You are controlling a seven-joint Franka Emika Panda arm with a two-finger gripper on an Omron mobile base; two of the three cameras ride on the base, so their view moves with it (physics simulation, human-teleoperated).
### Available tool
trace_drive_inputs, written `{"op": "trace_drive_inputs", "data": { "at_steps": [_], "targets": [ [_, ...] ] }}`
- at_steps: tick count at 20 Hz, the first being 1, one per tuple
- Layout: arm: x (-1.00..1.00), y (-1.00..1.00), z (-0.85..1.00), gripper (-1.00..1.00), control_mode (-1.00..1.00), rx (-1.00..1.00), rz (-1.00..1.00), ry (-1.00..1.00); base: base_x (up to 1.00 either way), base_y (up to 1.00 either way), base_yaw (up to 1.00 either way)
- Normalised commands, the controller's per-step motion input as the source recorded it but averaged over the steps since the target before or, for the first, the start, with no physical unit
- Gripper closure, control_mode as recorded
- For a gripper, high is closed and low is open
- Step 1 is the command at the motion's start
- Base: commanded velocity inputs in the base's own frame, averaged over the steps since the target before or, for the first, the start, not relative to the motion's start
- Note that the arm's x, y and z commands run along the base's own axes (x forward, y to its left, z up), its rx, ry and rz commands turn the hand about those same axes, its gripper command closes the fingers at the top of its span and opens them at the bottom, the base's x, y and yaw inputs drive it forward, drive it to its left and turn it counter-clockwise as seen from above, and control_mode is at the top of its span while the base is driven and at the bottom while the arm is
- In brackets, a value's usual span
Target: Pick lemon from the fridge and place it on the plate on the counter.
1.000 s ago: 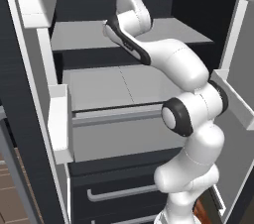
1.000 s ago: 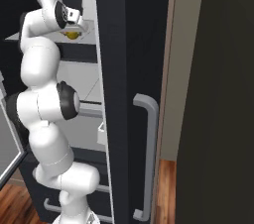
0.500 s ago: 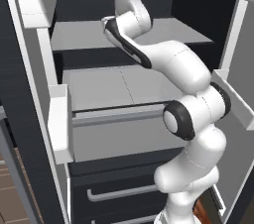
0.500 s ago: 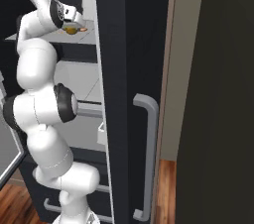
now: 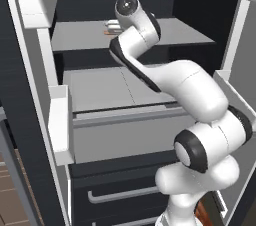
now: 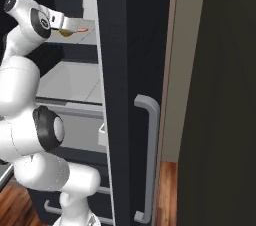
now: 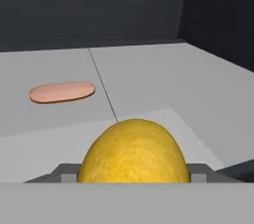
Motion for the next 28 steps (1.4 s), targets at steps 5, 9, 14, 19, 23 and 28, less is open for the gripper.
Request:
{"op": "trace_drive_inputs", "data": {
  "at_steps": [5,9,14,19,23,28],
  "targets": [
    [-0.95,-0.44,0.33,1.0,-1.0,0.04,-0.22,0.12,0.0,0.0,0.0],
    [-1.0,-0.14,0.07,1.0,-1.0,0.01,-0.24,0.15,0.0,0.0,0.0],
    [-1.0,0.0,-0.31,1.0,-1.0,0.0,-0.05,0.01,0.0,0.0,0.0],
    [-1.0,-0.31,-0.57,1.0,-1.0,0.0,0.0,0.0,0.0,0.0,0.0],
    [-1.0,-0.57,-0.68,1.0,-1.0,0.0,0.0,0.0,0.0,0.0,0.0],
    [-0.69,-0.28,-0.54,1.0,-1.0,0.0,0.0,0.0,0.0,0.0,0.0]
  ]
}}
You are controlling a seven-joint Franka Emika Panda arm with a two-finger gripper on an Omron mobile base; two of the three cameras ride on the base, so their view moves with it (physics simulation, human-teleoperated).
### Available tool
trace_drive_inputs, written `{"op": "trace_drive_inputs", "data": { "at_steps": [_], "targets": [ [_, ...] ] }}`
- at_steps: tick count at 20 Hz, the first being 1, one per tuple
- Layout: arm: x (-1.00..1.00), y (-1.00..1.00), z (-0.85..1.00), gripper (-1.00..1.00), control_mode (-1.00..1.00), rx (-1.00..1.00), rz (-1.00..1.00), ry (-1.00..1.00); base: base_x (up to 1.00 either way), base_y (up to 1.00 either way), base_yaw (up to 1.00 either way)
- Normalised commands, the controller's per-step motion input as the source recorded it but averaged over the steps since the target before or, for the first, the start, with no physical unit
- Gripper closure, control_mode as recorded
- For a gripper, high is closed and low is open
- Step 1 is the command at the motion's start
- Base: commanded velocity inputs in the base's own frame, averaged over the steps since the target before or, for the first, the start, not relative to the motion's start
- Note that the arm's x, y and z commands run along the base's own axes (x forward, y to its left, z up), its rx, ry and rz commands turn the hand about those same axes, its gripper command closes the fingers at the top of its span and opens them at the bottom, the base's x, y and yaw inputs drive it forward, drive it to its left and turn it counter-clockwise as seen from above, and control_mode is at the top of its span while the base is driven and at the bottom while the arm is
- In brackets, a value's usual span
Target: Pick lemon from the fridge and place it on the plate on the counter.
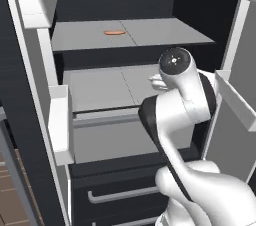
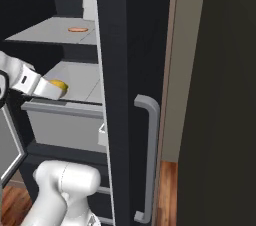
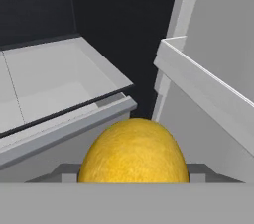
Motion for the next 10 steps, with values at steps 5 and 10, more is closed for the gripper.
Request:
{"op": "trace_drive_inputs", "data": {
  "at_steps": [5,10],
  "targets": [
    [-0.2,-0.1,-0.37,1.0,-1.0,0.0,0.04,0.0,0.0,0.0,0.0],
    [0.0,-0.2,-0.1,1.0,-1.0,0.02,0.13,-0.01,0.0,0.0,0.0]
  ]
}}
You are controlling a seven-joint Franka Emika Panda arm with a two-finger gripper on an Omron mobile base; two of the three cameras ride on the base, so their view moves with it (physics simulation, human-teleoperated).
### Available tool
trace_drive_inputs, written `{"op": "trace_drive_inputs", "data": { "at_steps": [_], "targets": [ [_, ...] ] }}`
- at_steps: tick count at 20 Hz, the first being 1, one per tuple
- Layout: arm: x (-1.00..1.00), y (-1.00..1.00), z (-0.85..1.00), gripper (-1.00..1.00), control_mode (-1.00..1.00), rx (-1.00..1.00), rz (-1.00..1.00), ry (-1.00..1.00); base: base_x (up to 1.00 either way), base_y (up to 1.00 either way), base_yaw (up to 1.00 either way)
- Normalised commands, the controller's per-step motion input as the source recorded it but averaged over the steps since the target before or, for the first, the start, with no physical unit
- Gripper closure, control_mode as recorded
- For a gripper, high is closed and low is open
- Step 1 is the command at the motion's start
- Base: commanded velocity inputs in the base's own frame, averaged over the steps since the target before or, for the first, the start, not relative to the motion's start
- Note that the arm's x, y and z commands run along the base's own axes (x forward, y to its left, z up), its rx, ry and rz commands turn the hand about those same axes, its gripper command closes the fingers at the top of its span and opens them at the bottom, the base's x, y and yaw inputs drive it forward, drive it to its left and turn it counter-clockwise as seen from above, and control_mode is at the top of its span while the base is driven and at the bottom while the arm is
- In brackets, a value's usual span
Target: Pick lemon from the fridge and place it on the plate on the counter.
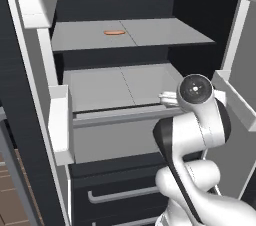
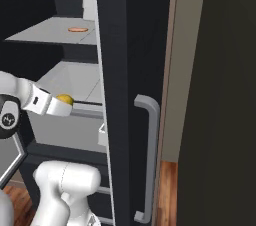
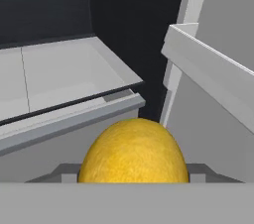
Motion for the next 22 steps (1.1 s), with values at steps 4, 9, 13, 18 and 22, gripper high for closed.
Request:
{"op": "trace_drive_inputs", "data": {
  "at_steps": [4,9,13,18,22],
  "targets": [
    [0.0,-0.08,-0.03,1.0,-1.0,0.0,0.09,0.0,0.0,0.0,0.0],
    [0.0,0.0,0.0,1.0,-1.0,0.0,0.02,0.0,0.0,0.0,0.0],
    [0.0,0.0,0.0,1.0,-1.0,0.0,0.0,0.0,0.0,0.0,0.0],
    [-0.02,0.0,0.0,1.0,-1.0,0.0,0.0,0.0,0.0,0.0,0.0],
    [-0.04,0.0,0.0,1.0,1.0,0.0,0.0,0.0,-0.26,0.0,0.0]
  ]
}}
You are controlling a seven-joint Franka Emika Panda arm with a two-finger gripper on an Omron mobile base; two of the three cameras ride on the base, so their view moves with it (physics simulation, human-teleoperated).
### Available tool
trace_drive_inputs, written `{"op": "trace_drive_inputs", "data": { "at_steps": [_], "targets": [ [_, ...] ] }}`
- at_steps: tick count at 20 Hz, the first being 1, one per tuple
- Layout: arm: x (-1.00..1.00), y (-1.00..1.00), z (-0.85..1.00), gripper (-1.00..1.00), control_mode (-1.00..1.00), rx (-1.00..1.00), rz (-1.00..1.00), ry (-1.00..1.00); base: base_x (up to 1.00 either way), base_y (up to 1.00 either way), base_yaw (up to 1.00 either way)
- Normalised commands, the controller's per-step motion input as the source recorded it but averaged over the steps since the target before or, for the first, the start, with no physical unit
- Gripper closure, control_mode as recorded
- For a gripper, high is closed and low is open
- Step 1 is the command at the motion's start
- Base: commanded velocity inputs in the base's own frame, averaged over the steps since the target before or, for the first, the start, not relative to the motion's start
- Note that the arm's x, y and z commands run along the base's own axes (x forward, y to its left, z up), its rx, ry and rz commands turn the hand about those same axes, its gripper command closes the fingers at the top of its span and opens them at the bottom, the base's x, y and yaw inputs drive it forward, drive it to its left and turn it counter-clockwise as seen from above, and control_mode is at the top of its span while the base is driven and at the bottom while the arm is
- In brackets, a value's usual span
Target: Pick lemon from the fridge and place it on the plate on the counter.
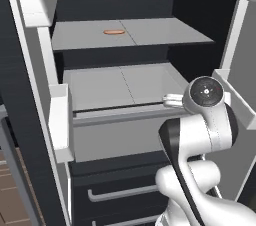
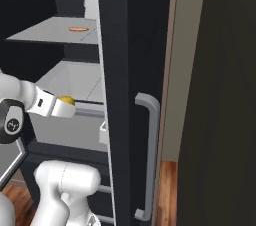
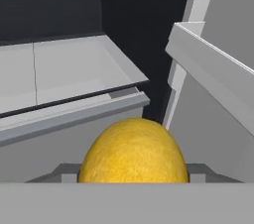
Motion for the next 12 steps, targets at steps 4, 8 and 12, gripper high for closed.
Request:
{"op": "trace_drive_inputs", "data": {
  "at_steps": [4,8,12],
  "targets": [
    [0.0,0.0,0.0,1.0,1.0,0.0,0.0,0.0,-0.44,0.1,0.0],
    [0.0,0.0,0.0,1.0,1.0,0.0,0.0,0.0,-0.41,0.1,0.0],
    [0.0,0.0,0.0,1.0,1.0,0.0,0.0,0.0,-0.43,0.12,0.0]
  ]
}}
